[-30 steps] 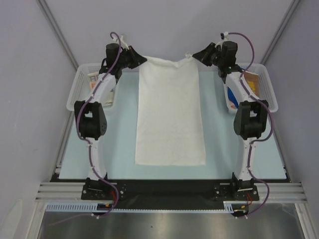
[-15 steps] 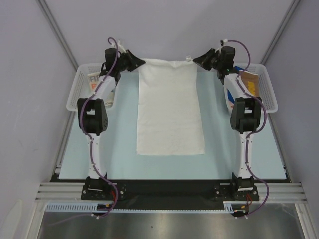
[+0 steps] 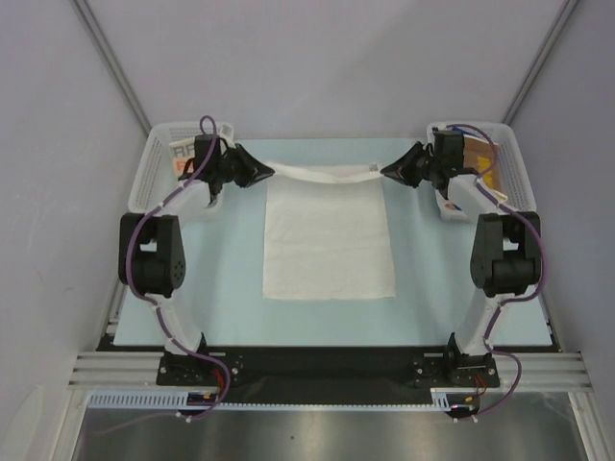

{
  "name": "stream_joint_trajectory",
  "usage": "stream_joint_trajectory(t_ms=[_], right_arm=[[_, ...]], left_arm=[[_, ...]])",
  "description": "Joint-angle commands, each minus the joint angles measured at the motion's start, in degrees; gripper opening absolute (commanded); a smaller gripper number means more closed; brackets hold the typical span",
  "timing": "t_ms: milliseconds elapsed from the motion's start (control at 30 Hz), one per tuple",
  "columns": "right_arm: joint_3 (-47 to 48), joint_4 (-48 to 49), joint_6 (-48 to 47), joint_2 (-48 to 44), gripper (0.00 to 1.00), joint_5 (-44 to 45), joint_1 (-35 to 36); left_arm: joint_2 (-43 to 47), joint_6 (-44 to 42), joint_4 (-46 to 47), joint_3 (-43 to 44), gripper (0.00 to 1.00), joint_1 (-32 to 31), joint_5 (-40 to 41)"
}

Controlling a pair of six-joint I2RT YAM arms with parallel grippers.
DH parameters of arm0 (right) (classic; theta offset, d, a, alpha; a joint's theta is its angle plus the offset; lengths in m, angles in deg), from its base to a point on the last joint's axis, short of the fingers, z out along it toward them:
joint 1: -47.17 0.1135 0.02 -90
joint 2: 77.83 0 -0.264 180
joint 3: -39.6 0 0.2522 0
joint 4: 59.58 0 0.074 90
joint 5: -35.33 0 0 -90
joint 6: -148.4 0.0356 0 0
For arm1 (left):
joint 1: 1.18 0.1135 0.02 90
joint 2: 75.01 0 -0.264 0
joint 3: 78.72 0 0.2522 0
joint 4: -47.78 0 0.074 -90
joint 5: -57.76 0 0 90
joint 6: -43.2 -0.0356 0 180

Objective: Fold and stack the towels
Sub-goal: Fold the towel

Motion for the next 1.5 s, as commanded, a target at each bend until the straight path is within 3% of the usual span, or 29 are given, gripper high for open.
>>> stream_joint_trajectory(t_ms=[0,233,433,1033,1467], right_arm=[[-6.2,-1.9,-1.6,-8.2,0.0,0.8,-0.1],[-19.6,-5.9,-4.9,-15.9,0.0,1.8,2.3],[-29.0,-7.3,-6.3,-20.3,0.0,1.9,4.4],[-33.7,-16.3,-13.3,-28.4,0.0,5.4,3.4],[-35.4,-20.2,-13.0,-34.9,0.0,6.8,5.0]], left_arm=[[7.5,1.9,-3.1,-5.1,0.0,0.1,0.0],[17.1,2.1,-6.0,-22.4,0.0,-0.8,1.8],[24.6,-0.6,-10.4,-29.7,0.01,-1.7,2.5],[27.2,-7.6,-17.1,-35.6,0.04,-4.6,-1.1],[29.8,-8.5,-18.0,-37.3,0.02,-4.8,-2.2]])
